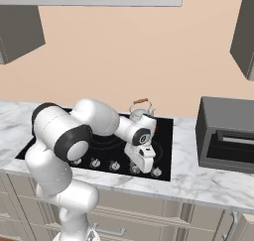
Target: Lower the heat of the kettle.
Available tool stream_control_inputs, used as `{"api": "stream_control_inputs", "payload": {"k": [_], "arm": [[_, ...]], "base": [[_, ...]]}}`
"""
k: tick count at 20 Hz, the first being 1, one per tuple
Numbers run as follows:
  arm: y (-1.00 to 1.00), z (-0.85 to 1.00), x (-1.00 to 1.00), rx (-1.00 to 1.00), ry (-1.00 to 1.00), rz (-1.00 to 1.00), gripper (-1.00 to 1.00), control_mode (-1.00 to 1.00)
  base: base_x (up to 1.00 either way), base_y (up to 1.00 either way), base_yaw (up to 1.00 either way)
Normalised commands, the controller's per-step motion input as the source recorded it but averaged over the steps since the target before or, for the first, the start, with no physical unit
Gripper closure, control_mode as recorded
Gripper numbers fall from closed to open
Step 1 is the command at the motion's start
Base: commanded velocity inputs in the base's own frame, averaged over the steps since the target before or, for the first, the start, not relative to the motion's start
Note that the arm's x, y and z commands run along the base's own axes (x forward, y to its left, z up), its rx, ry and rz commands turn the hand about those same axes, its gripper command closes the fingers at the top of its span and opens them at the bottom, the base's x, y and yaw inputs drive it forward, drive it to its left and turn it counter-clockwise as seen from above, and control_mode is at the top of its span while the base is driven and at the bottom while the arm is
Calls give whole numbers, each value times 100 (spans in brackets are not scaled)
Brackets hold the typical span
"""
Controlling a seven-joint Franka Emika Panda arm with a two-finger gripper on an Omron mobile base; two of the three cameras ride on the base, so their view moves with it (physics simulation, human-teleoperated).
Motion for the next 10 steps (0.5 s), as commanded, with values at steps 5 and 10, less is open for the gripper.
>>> {"api": "stream_control_inputs", "payload": {"k": [5,10], "arm": [[-2,-13,-14,0,0,-14,100,-100],[0,-3,-4,0,1,-24,100,-100]], "base": [[0,0,0],[0,0,0]]}}
